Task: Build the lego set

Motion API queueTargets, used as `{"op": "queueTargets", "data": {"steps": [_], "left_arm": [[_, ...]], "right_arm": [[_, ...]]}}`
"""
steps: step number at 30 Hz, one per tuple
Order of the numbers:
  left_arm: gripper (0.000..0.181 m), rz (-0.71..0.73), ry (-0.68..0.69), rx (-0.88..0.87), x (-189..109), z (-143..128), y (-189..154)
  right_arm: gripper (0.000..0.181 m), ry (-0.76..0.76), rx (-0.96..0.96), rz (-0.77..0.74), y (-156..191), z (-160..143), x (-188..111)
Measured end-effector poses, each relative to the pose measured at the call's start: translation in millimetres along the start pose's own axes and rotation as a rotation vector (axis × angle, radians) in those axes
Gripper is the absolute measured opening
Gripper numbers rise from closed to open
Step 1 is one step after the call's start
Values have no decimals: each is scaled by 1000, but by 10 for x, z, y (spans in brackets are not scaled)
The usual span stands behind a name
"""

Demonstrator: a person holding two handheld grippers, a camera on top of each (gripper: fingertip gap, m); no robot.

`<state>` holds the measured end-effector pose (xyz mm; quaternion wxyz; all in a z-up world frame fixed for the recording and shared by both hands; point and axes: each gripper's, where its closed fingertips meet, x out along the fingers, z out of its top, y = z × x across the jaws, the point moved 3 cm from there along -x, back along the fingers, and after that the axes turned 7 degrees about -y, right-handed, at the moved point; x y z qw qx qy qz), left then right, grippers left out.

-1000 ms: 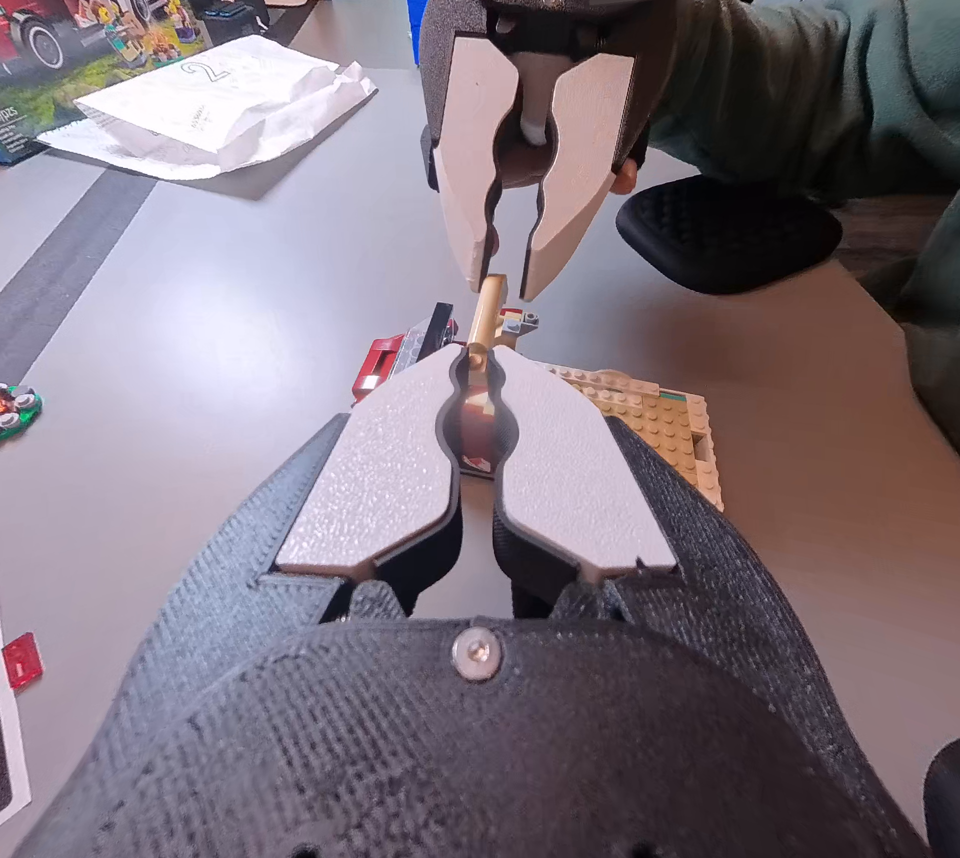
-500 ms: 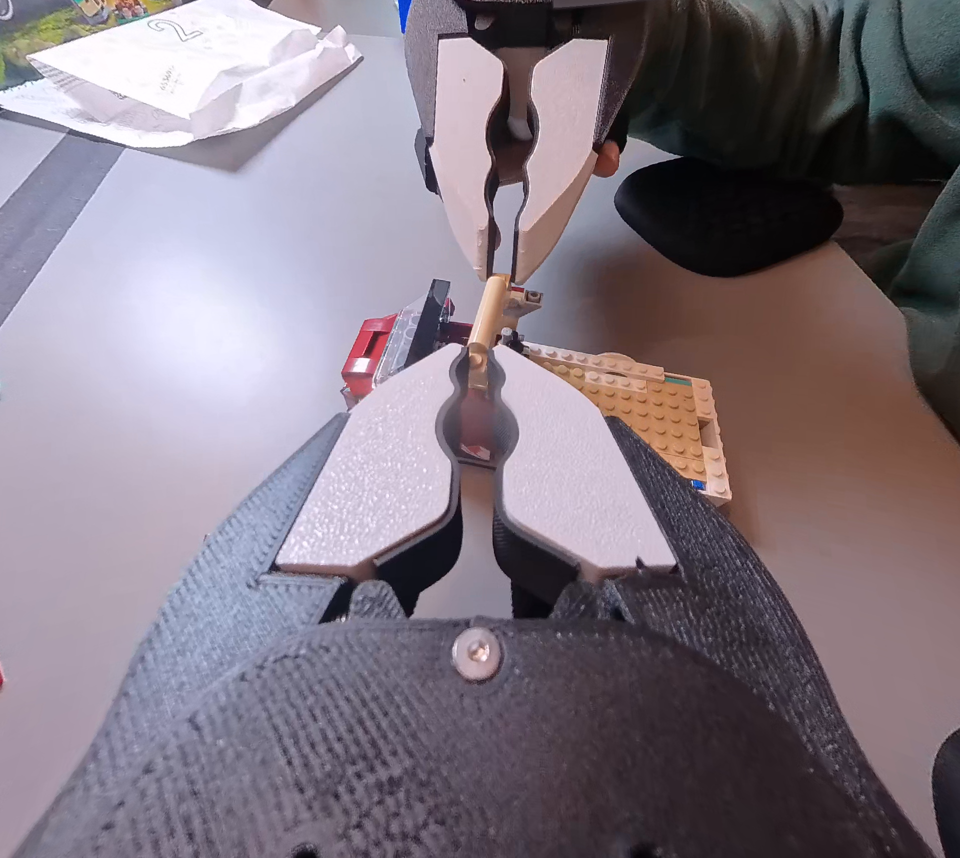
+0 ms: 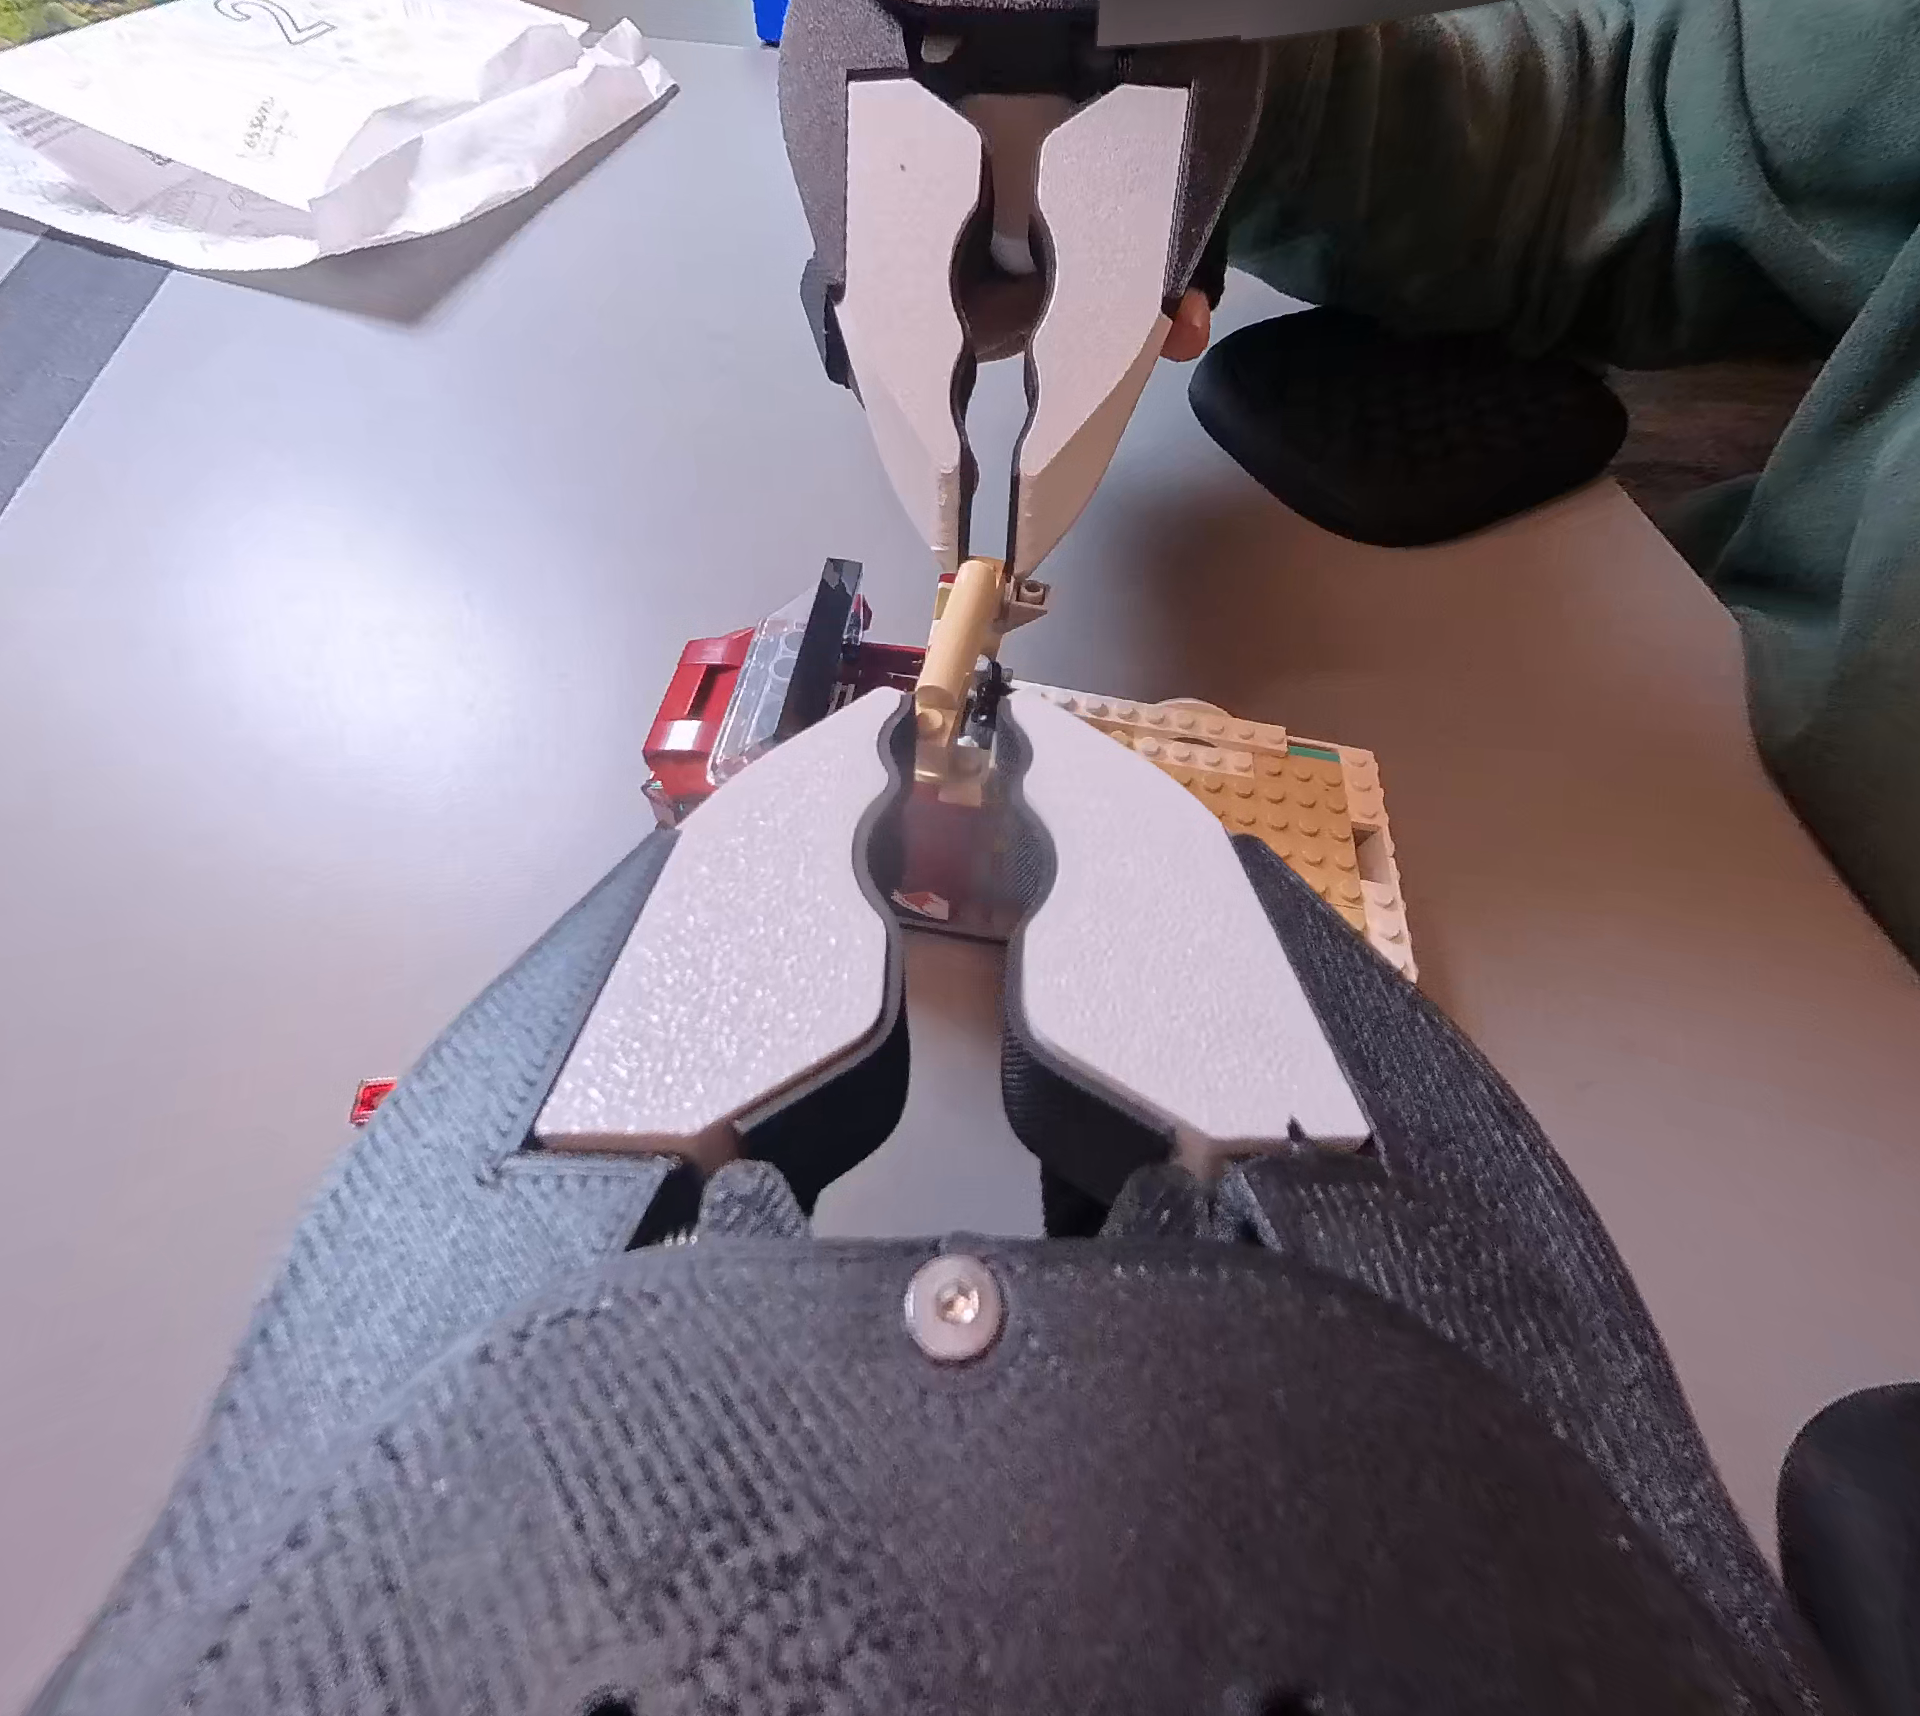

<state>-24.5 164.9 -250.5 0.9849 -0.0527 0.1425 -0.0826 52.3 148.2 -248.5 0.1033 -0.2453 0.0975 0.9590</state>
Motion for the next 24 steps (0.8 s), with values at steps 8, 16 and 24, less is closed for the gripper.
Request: {"op": "queueTargets", "data": {"steps": [8,16,24], "left_arm": [[26,-39,28,-25,-47,5,-69],[24,-12,16,8,-89,44,-68],[14,-18,13,-60,-47,12,26]], "right_arm": [[8,10,-10,11,4,-1,-2],[8,4,-15,23,6,0,0],[8,-10,-19,36,8,-2,3]]}}
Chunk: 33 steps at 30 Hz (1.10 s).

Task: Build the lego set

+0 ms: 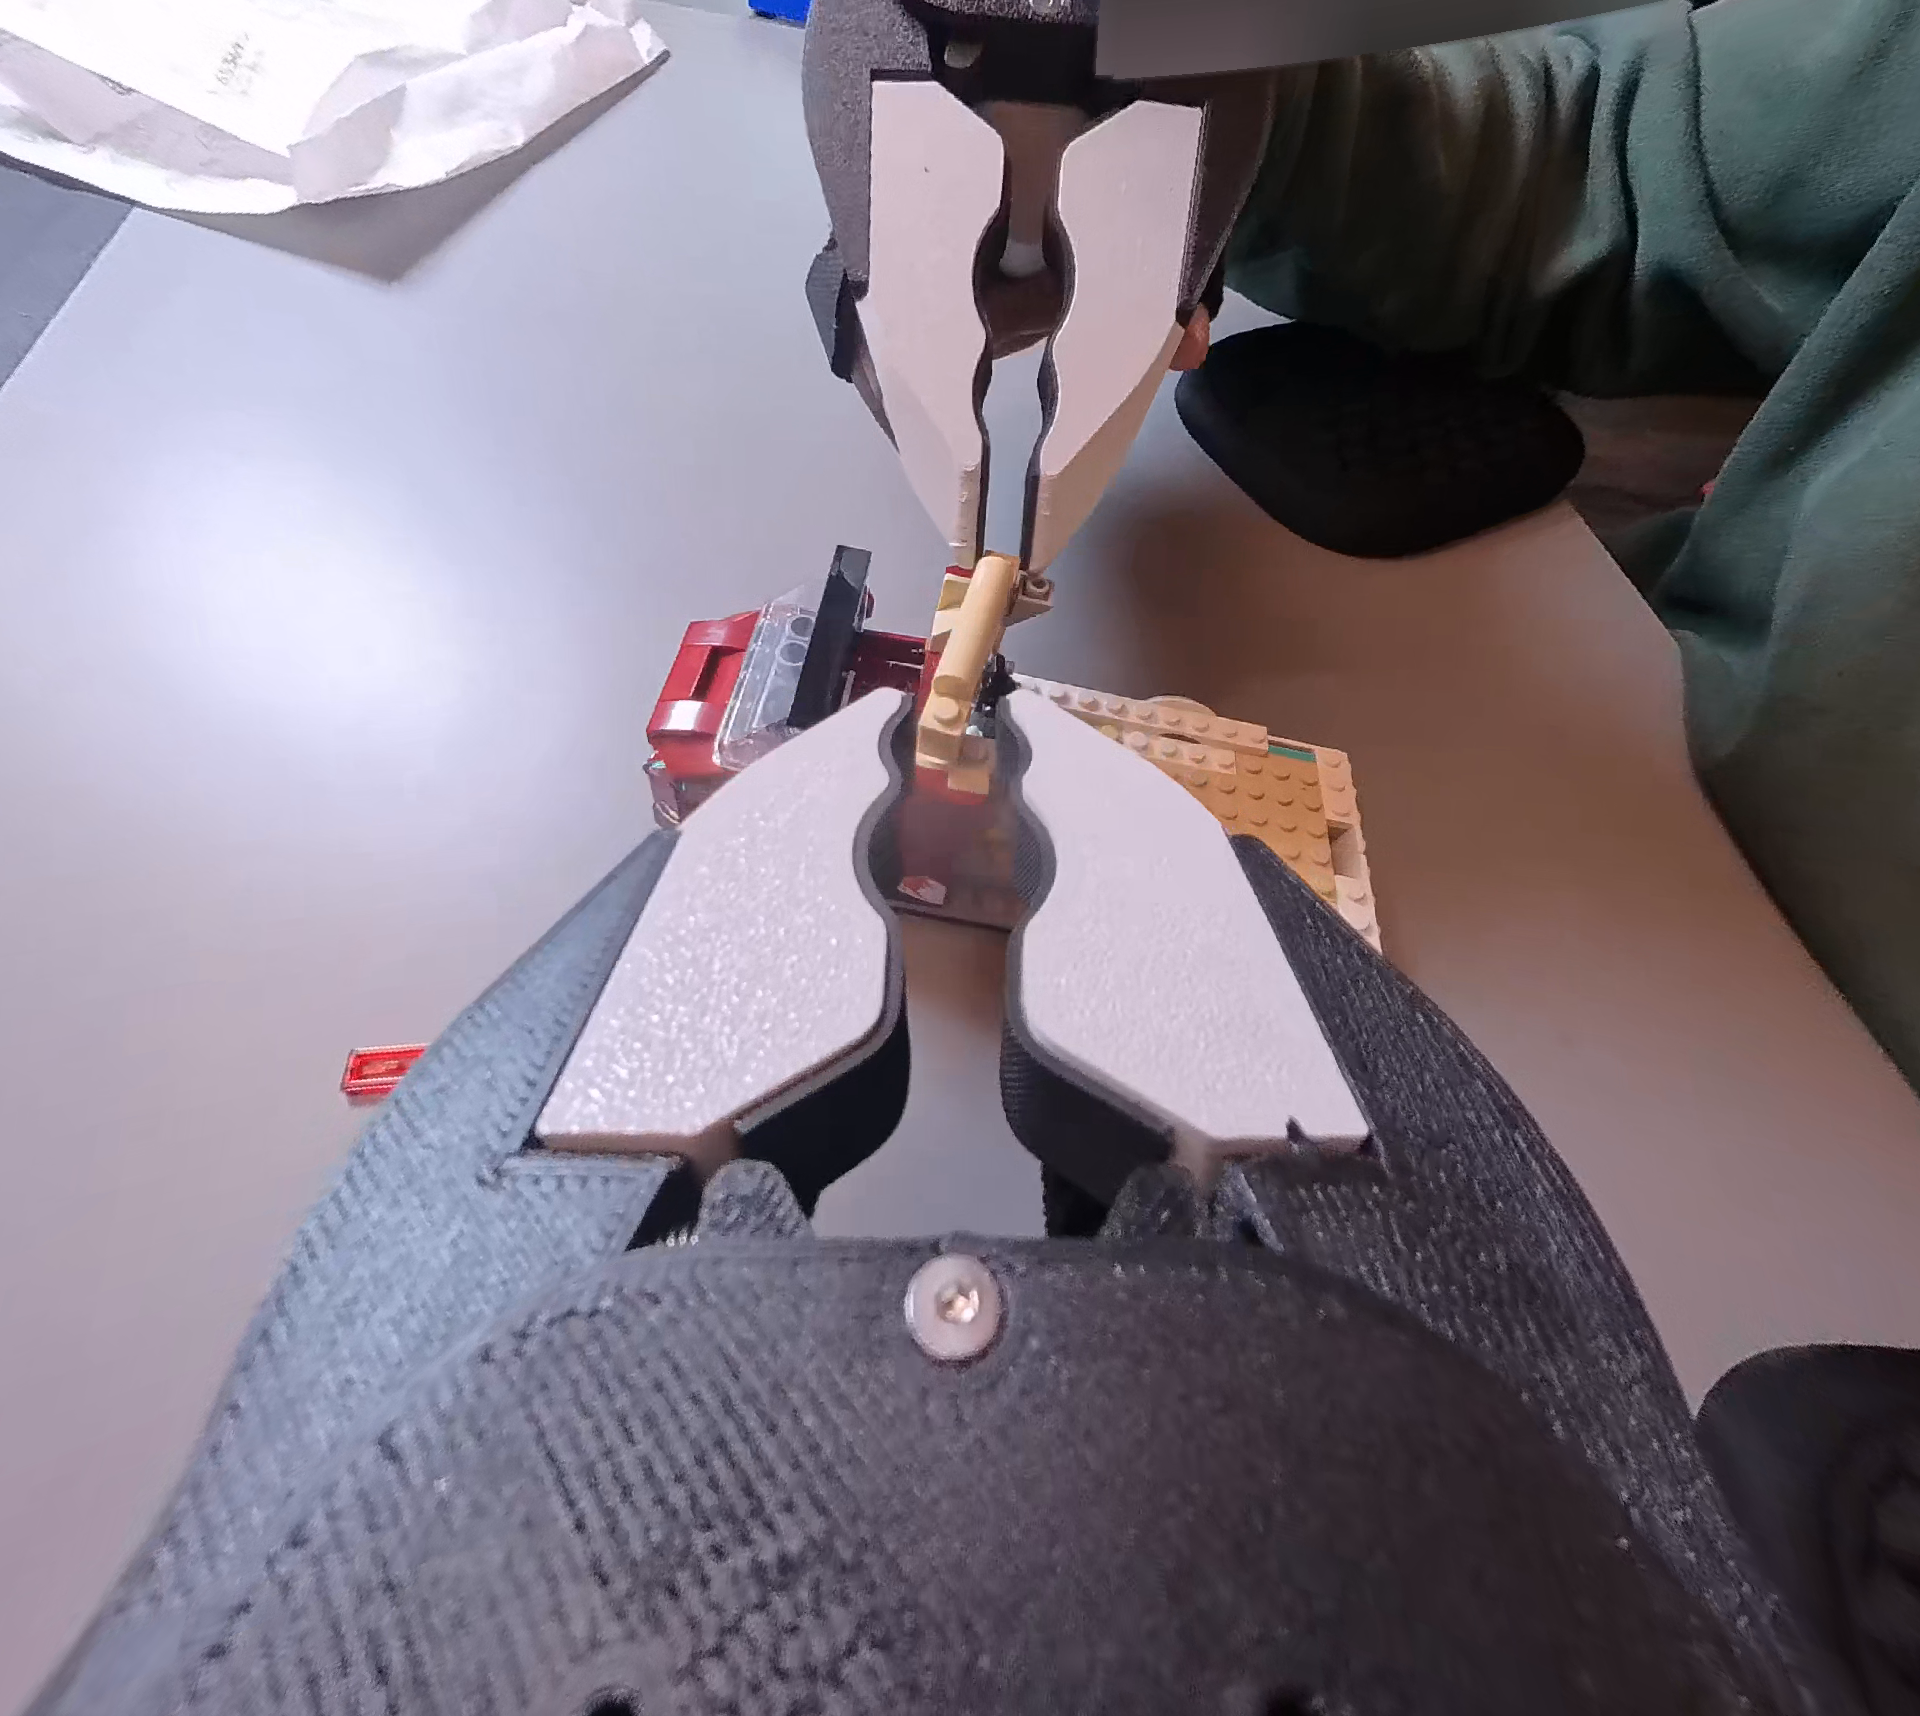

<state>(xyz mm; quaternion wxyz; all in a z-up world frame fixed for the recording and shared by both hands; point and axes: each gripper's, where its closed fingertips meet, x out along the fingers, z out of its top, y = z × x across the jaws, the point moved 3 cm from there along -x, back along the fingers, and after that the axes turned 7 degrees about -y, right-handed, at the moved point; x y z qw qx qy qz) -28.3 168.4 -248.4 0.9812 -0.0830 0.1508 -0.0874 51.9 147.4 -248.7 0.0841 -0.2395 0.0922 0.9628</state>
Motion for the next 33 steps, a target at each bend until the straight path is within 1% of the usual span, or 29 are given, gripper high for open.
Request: {"op": "queueTargets", "data": {"steps": [9,23,29,33], "left_arm": [[9,-4,20,1,18,-52,24],[8,-24,27,-12,-12,-56,-21],[16,-30,33,-6,-57,-44,-52],[22,-33,40,27,-32,-18,-109]], "right_arm": [[8,-4,-2,6,1,-1,1],[8,3,-9,15,8,3,13],[8,6,-14,18,10,11,20],[8,18,-23,20,10,18,27]]}}
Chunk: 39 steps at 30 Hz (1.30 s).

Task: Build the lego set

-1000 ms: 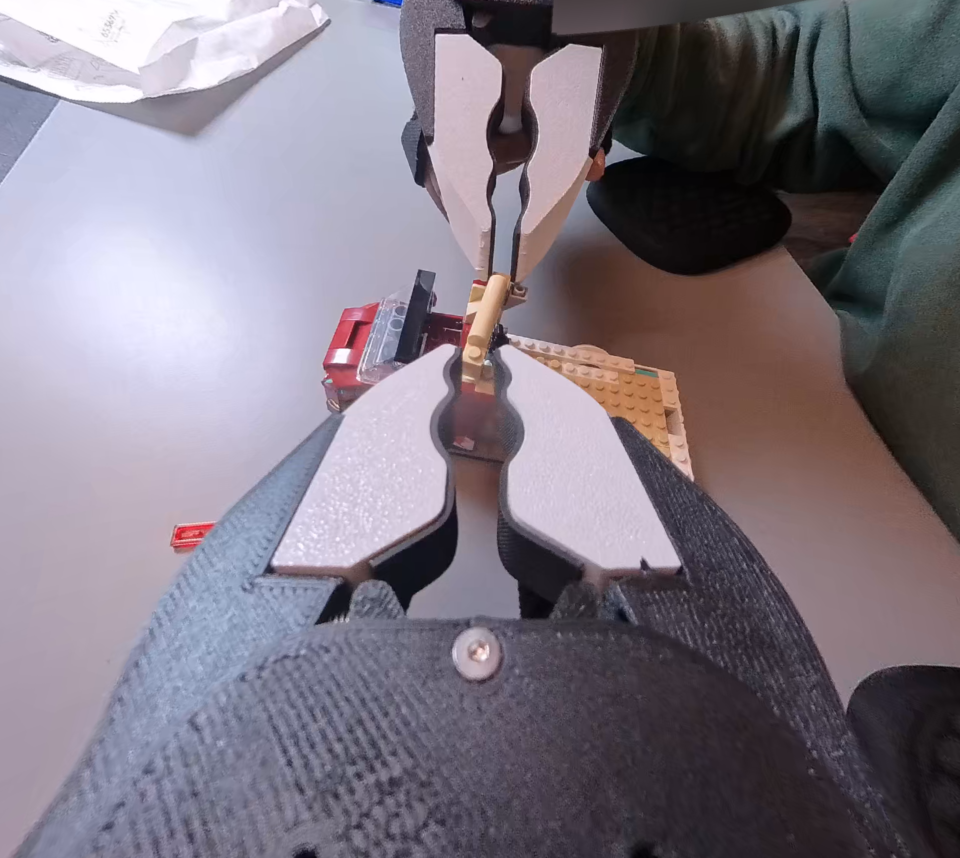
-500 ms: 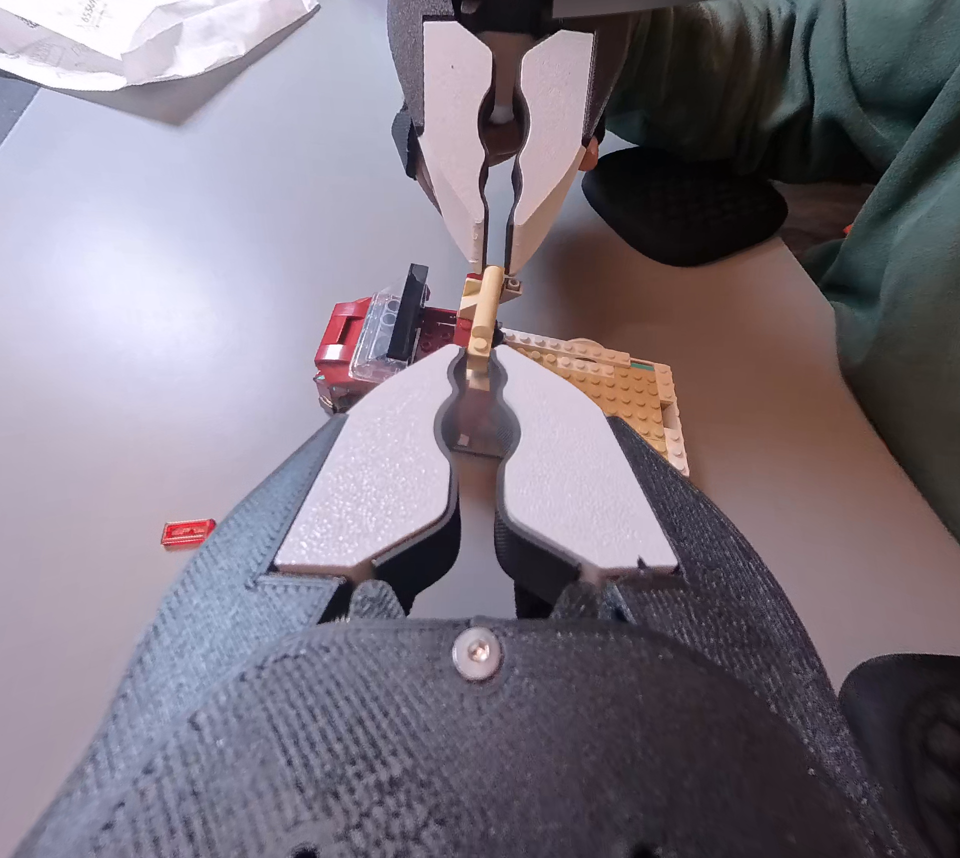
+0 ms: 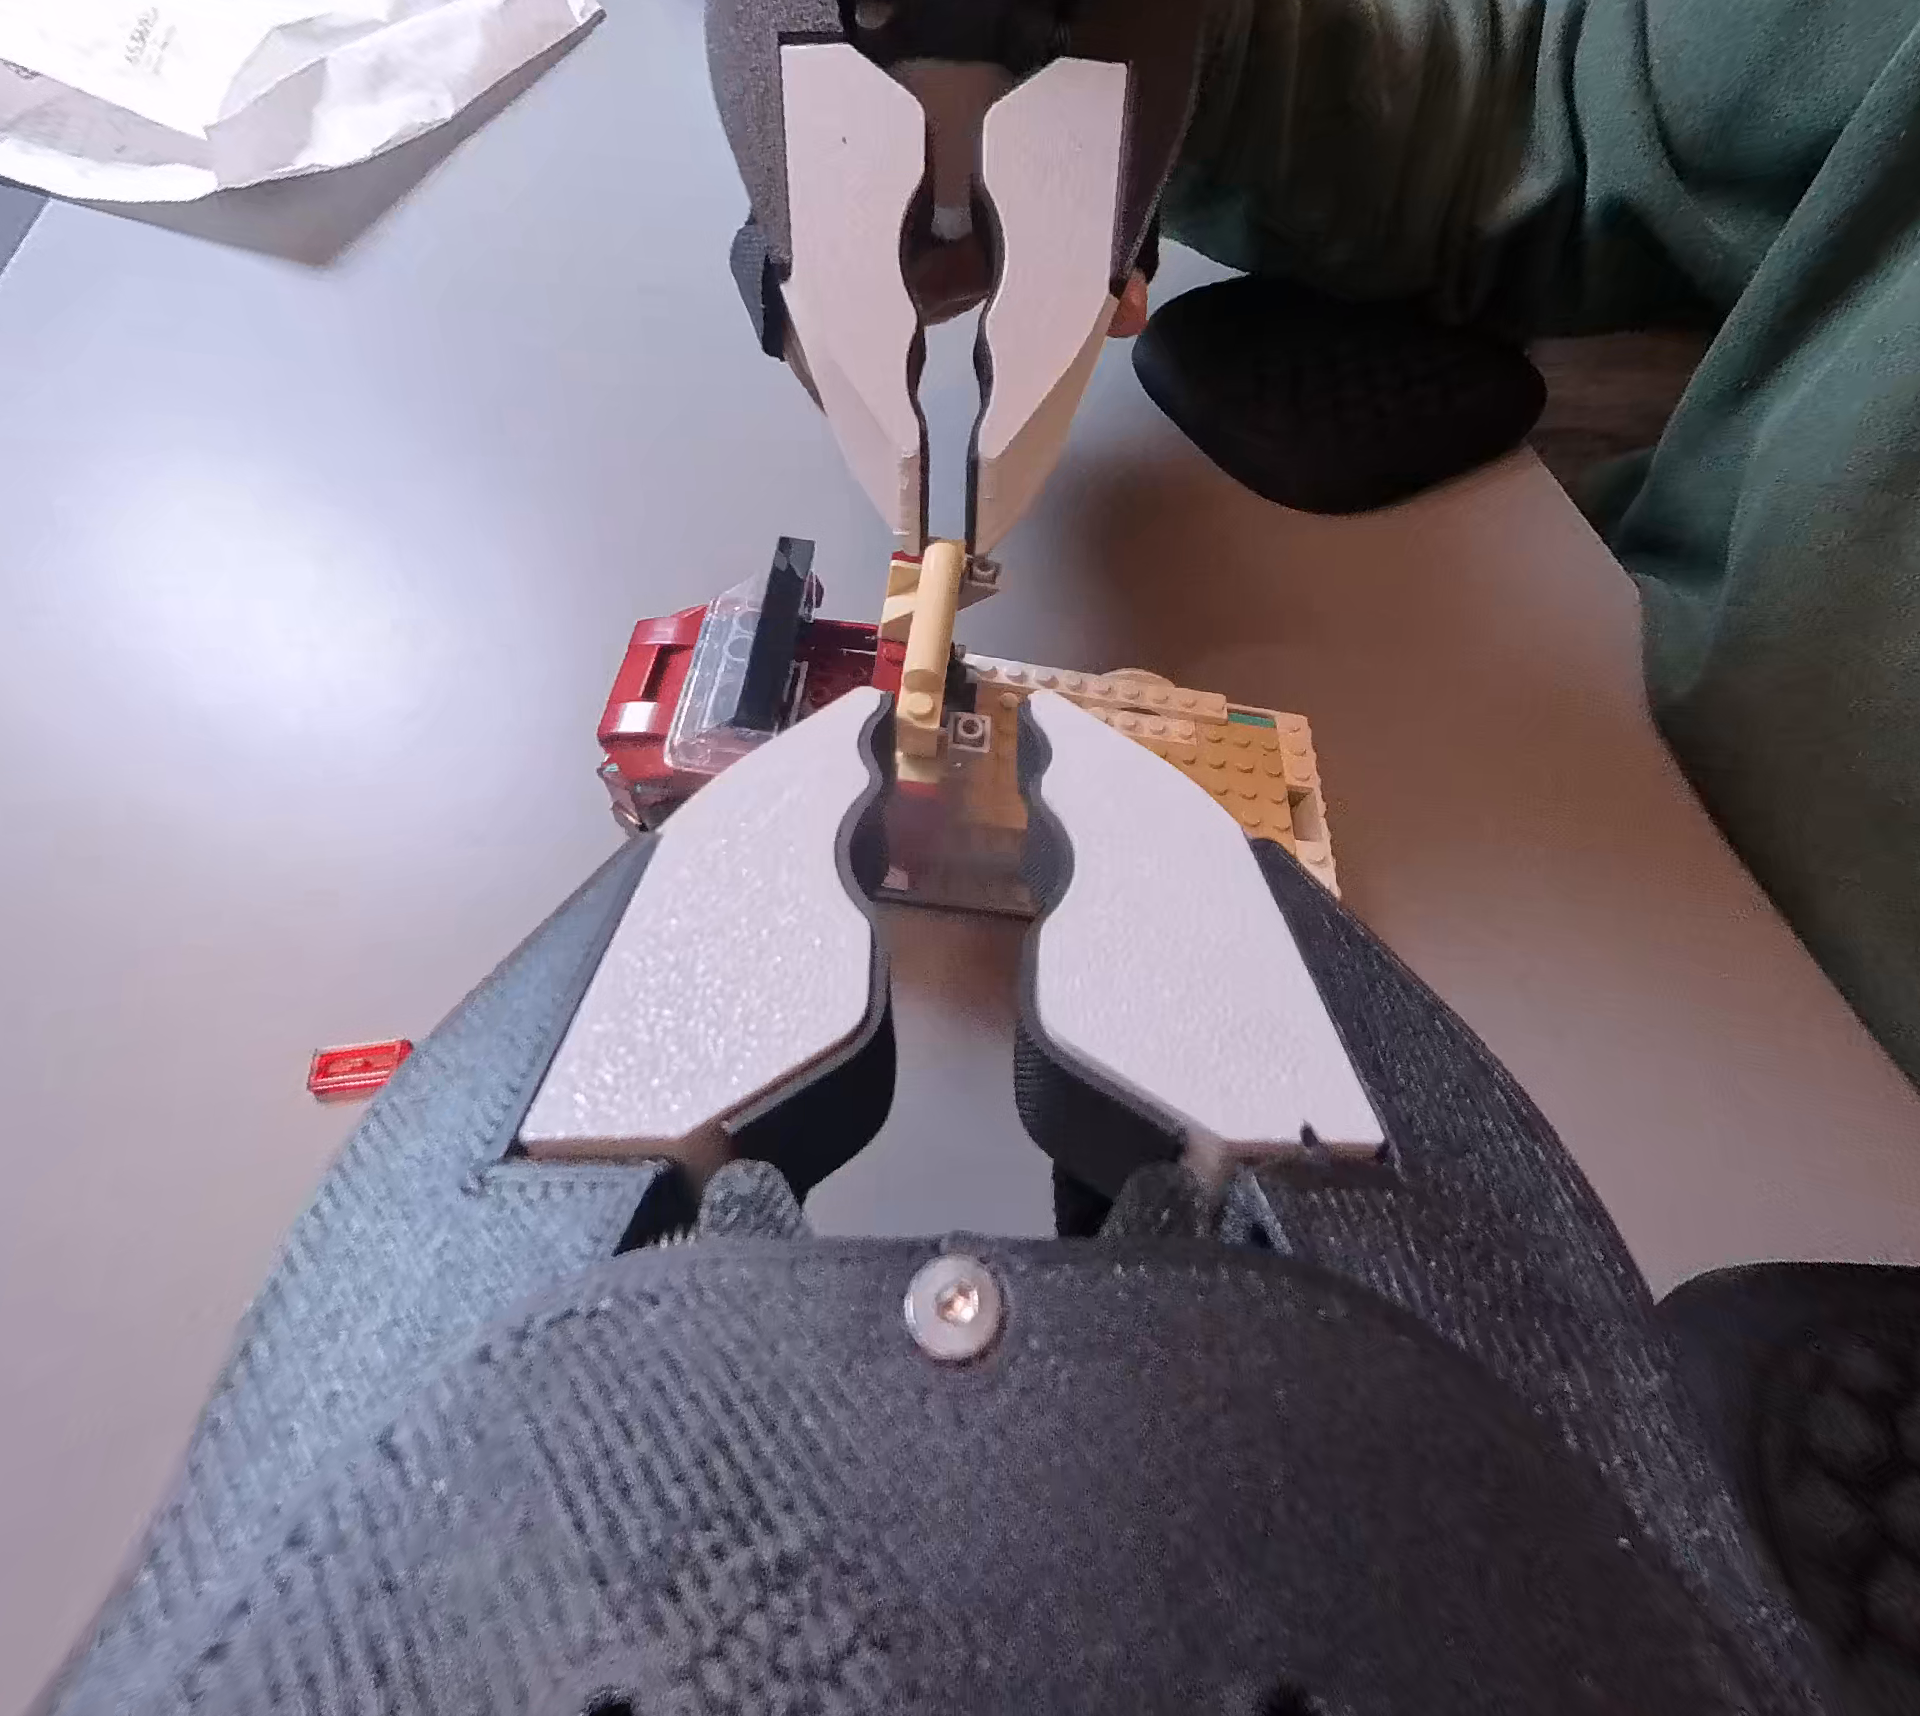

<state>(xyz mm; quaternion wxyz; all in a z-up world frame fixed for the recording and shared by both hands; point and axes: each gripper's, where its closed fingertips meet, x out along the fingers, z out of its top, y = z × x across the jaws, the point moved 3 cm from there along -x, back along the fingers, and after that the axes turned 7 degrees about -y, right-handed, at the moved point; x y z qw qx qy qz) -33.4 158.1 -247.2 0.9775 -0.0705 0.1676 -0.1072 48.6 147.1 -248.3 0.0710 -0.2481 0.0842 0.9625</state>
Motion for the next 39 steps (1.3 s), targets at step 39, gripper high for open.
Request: {"op": "queueTargets", "data": {"steps": [39], "left_arm": [[11,76,12,-5,-13,38,100]], "right_arm": [[8,-13,27,14,9,1,17]]}}
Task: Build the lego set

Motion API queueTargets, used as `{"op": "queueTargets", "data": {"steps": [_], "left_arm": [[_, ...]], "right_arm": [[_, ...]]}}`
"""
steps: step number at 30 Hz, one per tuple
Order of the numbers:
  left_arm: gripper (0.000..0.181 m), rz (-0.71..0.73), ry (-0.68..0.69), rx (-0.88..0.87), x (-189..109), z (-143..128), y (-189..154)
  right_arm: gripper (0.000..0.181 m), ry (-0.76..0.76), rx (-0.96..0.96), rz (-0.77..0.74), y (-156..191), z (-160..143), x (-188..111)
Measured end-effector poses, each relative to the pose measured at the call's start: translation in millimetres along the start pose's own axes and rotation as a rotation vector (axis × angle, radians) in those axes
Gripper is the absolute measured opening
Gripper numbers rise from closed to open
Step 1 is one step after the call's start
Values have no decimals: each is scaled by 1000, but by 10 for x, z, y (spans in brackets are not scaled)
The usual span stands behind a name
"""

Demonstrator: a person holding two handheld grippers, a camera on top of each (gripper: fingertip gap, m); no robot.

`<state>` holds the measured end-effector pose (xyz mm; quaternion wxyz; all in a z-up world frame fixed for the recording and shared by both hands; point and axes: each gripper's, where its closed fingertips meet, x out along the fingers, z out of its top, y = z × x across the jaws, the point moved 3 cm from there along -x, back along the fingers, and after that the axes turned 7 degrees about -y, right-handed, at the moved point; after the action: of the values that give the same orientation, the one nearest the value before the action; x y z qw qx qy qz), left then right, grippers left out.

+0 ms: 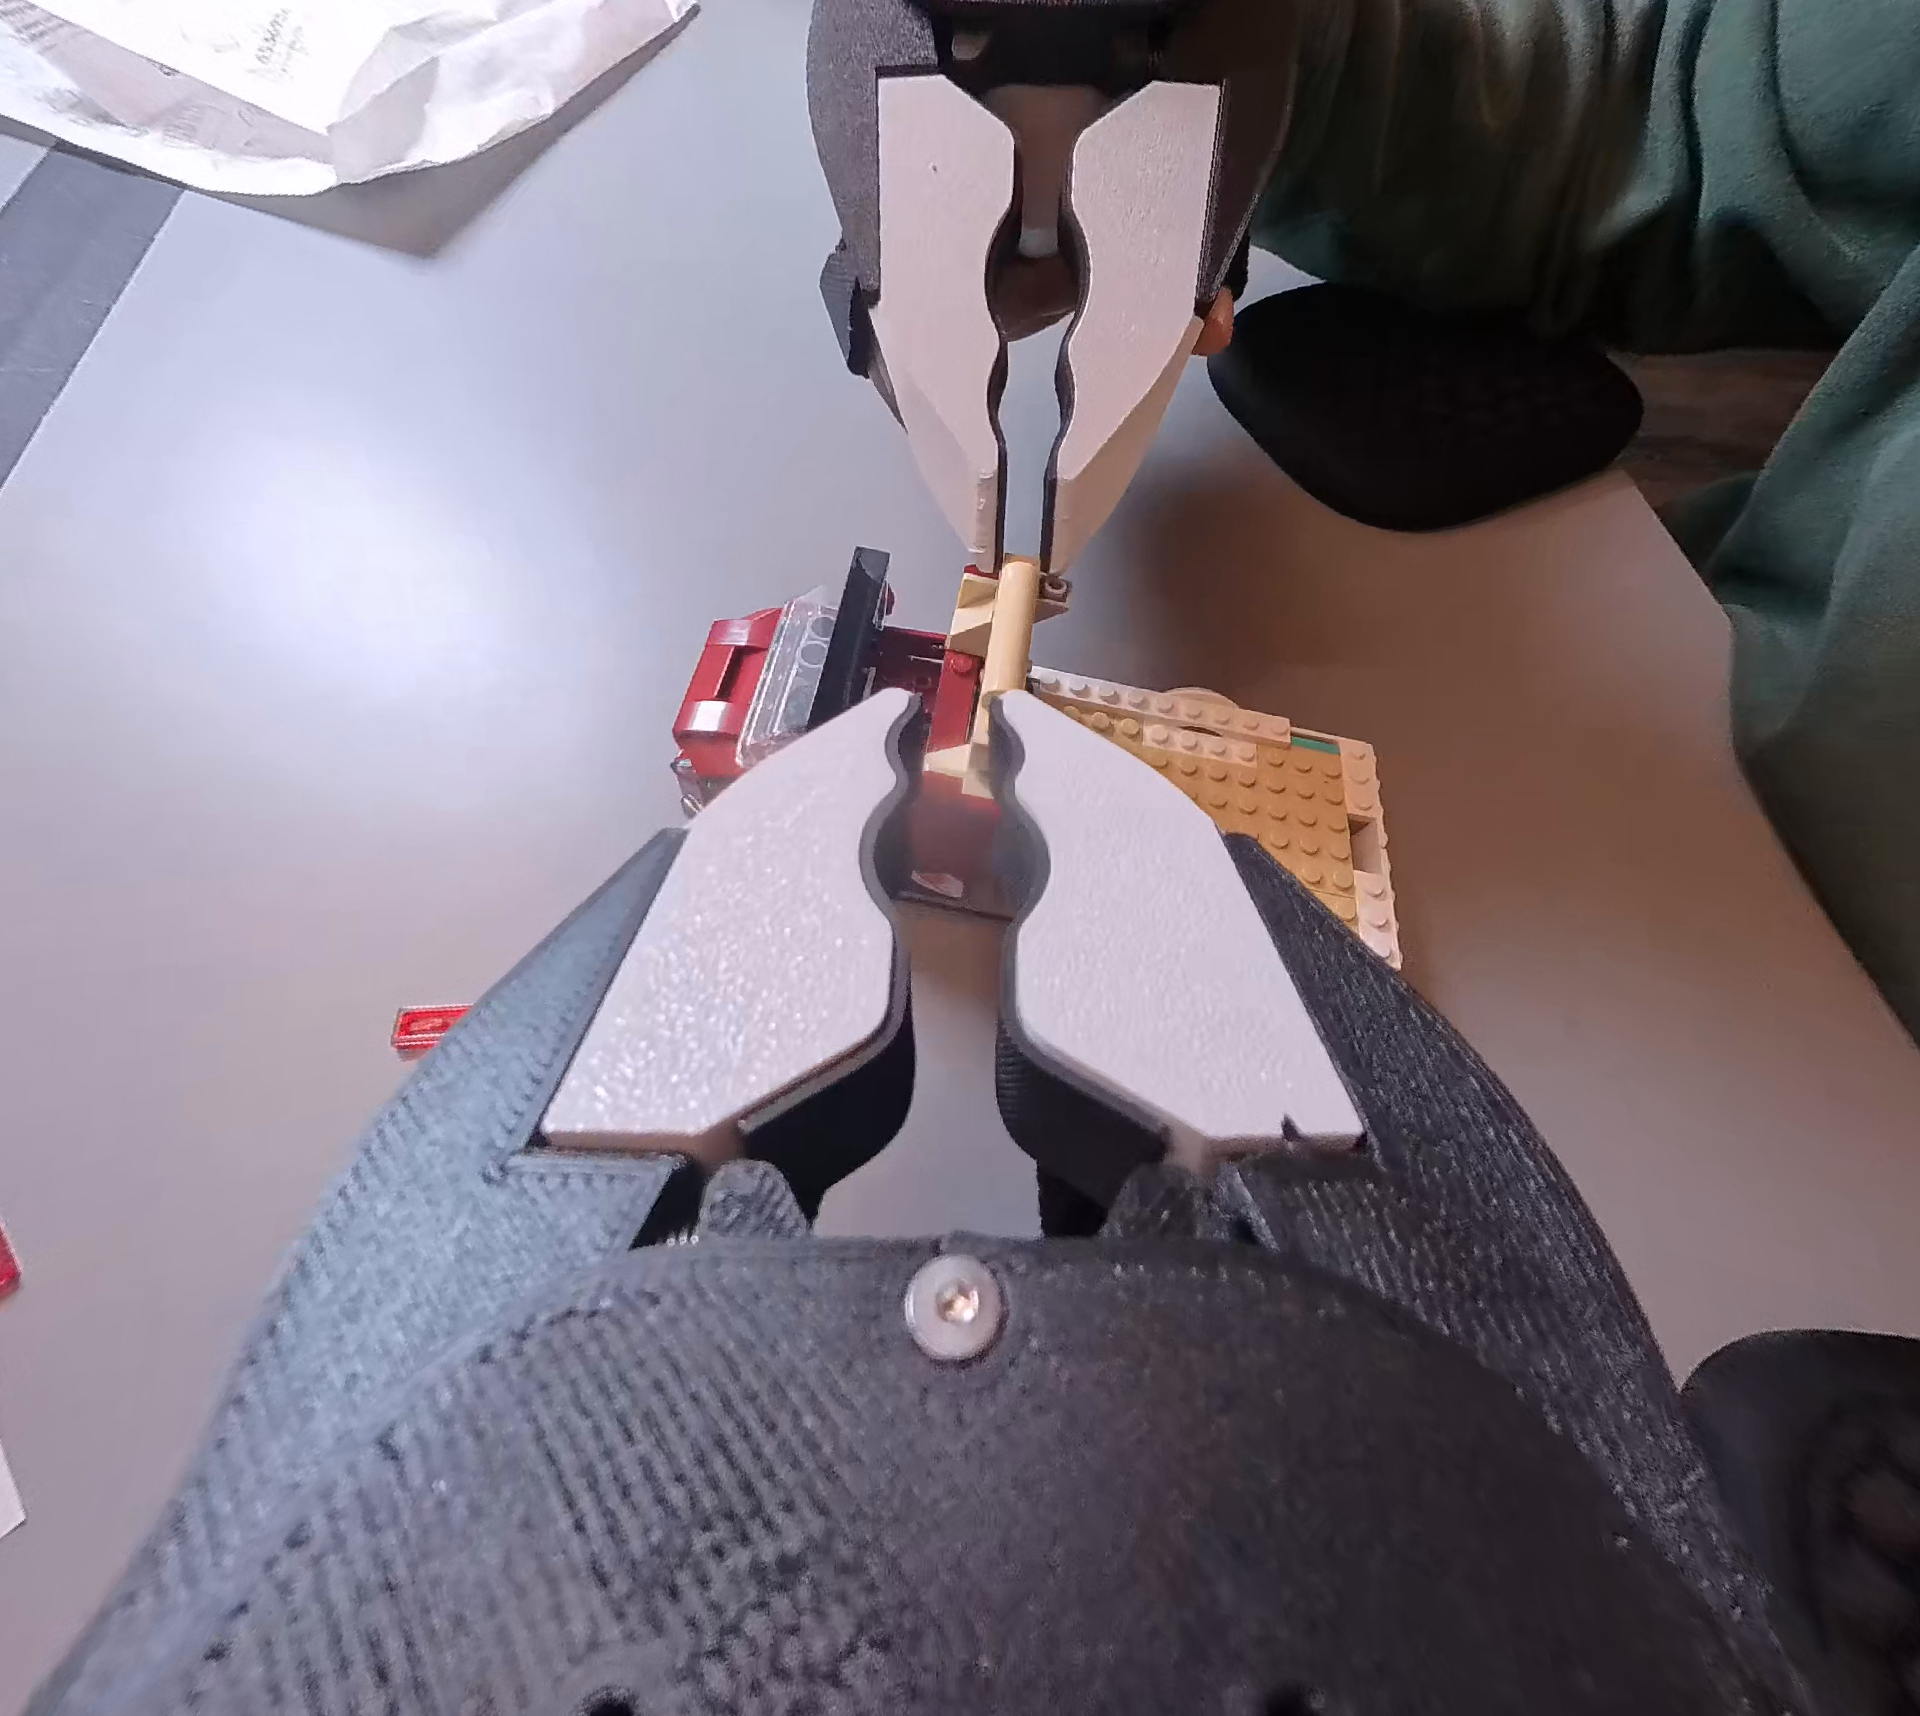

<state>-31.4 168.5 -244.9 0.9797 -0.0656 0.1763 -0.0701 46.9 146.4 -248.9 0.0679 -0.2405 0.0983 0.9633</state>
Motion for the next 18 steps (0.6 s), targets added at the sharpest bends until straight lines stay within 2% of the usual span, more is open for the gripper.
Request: {"op": "queueTargets", "data": {"steps": [6,18], "left_arm": [[0,-25,-4,-27,35,-7,-21],[0,-22,-6,-25,33,-8,-29]], "right_arm": [[8,-2,3,1,-1,-2,2],[11,-24,25,17,18,15,-12]]}}
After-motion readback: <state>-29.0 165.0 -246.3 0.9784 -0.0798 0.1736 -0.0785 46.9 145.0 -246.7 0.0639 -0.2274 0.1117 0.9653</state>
